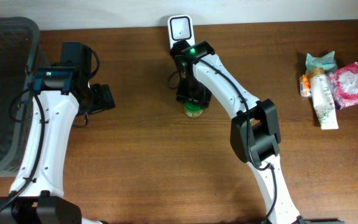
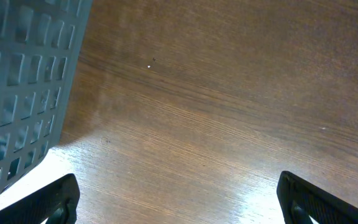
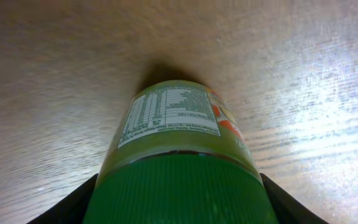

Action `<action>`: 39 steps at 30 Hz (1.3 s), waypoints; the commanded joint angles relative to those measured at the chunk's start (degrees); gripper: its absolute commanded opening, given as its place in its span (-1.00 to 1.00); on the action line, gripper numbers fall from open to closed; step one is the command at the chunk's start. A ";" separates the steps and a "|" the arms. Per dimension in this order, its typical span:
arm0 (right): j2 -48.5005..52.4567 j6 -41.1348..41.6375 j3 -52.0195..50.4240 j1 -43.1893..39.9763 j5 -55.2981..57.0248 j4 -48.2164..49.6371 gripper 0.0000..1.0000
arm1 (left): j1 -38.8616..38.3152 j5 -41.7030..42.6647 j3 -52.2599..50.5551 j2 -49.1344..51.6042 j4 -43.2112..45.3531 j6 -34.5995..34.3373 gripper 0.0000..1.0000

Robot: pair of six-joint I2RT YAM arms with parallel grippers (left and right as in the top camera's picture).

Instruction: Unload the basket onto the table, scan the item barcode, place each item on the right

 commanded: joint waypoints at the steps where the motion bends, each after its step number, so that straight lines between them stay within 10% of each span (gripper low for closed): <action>1: -0.81 -7.96 8.55 -0.22 0.11 2.73 0.18 | 0.37 -0.63 -0.13 -0.85 0.11 -0.17 0.98; 20: 4.39 -28.37 13.49 -4.96 13.03 63.91 0.17 | 0.37 -0.63 -0.13 -0.85 0.11 -0.17 0.98; 39: 8.85 -30.08 13.25 -5.07 14.12 61.64 0.15 | 0.37 -0.63 -0.13 -0.85 0.11 -0.17 0.98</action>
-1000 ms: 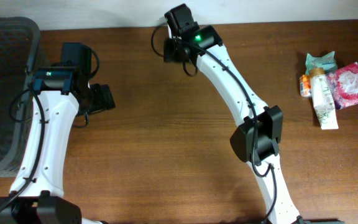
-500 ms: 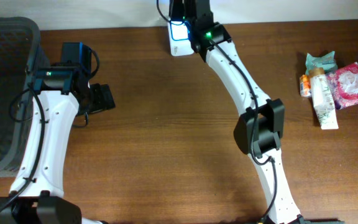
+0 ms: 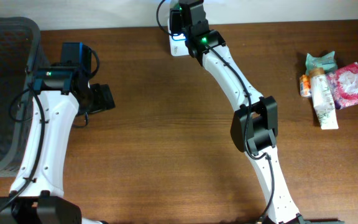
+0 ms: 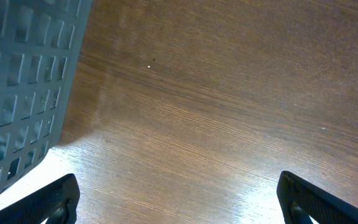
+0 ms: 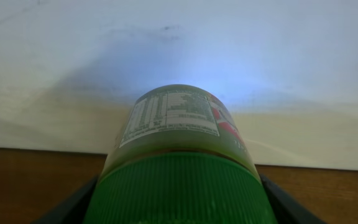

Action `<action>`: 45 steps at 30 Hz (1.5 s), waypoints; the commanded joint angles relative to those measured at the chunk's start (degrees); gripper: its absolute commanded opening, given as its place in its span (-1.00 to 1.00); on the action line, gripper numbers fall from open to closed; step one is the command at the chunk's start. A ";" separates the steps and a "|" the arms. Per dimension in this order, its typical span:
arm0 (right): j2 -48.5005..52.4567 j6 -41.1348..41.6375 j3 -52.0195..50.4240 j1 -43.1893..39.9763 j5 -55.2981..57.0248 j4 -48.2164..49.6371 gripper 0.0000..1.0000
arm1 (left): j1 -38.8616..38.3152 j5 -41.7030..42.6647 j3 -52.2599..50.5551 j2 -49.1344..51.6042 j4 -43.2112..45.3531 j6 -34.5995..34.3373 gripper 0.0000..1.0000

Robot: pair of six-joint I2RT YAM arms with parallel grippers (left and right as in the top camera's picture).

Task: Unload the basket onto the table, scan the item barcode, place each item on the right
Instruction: 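Carry the jar to the far right and set it by the items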

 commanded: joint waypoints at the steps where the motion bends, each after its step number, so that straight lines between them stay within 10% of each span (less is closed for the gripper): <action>1: -0.33 -0.59 0.22 -0.07 1.40 0.50 0.15 | 0.37 -0.63 -0.13 -0.85 0.09 -0.17 0.98; 18: -13.68 2.40 -0.70 -26.21 -4.66 -46.82 0.20 | 0.37 -0.63 -0.13 -0.85 0.11 -0.17 0.98; 29: -12.96 2.43 -19.98 -37.29 -12.48 -36.20 0.38 | 0.37 -0.63 -0.13 -0.85 0.09 -0.17 0.98; 34: -13.03 2.45 -19.96 -37.31 -12.44 -34.69 0.97 | 0.37 -0.63 -0.13 -0.85 0.09 -0.17 0.98; 45: -31.36 3.30 -4.26 -38.36 -19.76 -55.58 0.97 | 0.37 -0.63 -0.13 -0.85 0.09 -0.17 0.98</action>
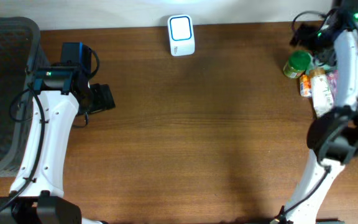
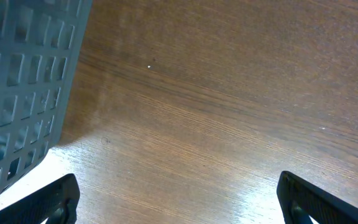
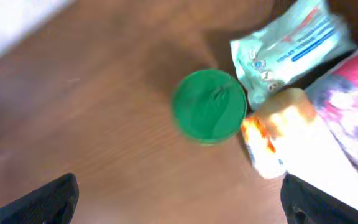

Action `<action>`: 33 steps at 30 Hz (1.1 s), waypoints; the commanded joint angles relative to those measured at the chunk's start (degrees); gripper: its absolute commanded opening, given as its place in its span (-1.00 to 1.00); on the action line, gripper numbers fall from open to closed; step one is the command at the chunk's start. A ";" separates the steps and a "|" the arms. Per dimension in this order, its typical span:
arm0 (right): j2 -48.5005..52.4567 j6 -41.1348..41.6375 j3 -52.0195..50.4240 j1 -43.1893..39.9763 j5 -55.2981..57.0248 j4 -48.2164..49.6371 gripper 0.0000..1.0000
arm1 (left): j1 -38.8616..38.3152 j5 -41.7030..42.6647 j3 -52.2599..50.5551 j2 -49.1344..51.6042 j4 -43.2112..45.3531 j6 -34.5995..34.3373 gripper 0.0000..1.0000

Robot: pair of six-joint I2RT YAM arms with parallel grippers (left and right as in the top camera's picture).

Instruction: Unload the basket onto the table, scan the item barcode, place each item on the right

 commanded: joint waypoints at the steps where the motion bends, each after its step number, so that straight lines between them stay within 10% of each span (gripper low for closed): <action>1: -13.62 2.01 2.56 -0.26 -3.34 -5.40 0.97 | 0.37 -0.63 -0.13 -0.85 0.09 -0.17 0.98; 9: -29.51 2.78 2.49 -0.20 -3.37 -24.48 0.97 | 0.37 -0.63 -0.13 -0.85 0.09 -0.17 0.98; 23: -57.59 0.42 -28.94 10.99 -3.34 -24.76 0.97 | 0.37 -0.63 -0.13 -0.85 0.11 -0.17 0.98; 33: -57.79 0.24 -30.36 10.99 -6.19 -24.76 0.97 | 0.37 -0.63 -0.13 -0.85 0.09 -0.17 0.98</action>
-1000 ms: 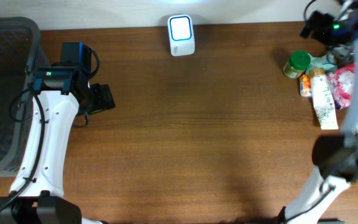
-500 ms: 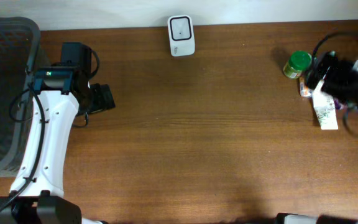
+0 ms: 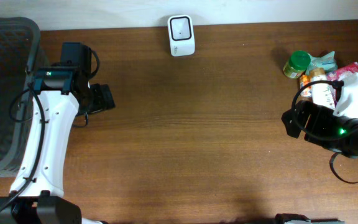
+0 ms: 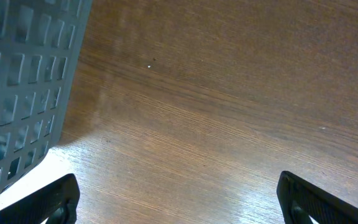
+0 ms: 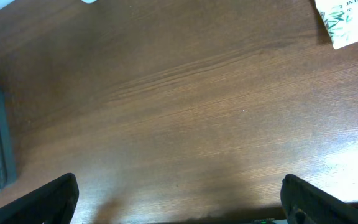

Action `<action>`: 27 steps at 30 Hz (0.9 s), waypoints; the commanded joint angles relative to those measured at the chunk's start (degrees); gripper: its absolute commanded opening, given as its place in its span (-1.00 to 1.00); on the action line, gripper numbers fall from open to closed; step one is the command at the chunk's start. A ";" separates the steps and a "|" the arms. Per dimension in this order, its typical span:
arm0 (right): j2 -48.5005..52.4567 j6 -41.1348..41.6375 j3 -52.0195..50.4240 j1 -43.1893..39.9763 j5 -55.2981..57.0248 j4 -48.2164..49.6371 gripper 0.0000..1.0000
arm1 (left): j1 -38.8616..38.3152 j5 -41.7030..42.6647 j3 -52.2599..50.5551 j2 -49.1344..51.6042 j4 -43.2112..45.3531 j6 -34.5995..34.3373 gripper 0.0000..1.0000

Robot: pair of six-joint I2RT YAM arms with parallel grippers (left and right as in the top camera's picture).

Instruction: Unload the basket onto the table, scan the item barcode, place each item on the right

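Note:
The green-capped bottle [image 3: 296,63] stands upright at the back right, against the pile of packets [image 3: 337,81]. The white scanner [image 3: 181,28] sits at the back edge, middle. My right gripper [image 3: 291,122] hangs open over bare wood in front of the pile, well apart from the bottle; in its wrist view the gripper [image 5: 179,199] has nothing between its fingers. My left gripper [image 3: 101,98] is open over the table beside the basket, and the left wrist view shows the gripper [image 4: 179,199] over bare wood.
A grey mesh basket [image 3: 5,93] fills the left side, its wall [image 4: 23,81] close to the left gripper. A white tube with leaf print [image 5: 344,22] lies at the pile's near end. The wooden table [image 3: 191,137] runs between the arms.
My right gripper was open right above the green bottle at the pile; now the arm is drawn back to the right front over bare wood. The bottle and left arm have not moved.
My right gripper held the green bottle low on the table in front of the scanner, then up at the scanner itself. Later the bottle stood by the packets with the gripper open above it. Now the gripper is away from it.

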 commanded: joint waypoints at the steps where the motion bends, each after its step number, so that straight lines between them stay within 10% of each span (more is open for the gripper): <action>1: 0.20 -1.25 -0.26 0.46 0.28 -0.35 0.97 | 0.37 -0.63 -0.11 -0.85 0.09 -0.17 0.98; 14: -10.51 -9.38 -13.57 0.46 0.20 6.67 0.97 | 0.37 -0.63 -0.11 -0.85 0.09 -0.17 0.98; 27: -45.66 -20.39 -71.47 0.44 0.68 53.44 0.97 | 0.37 -0.63 -0.11 -0.85 0.11 -0.17 0.98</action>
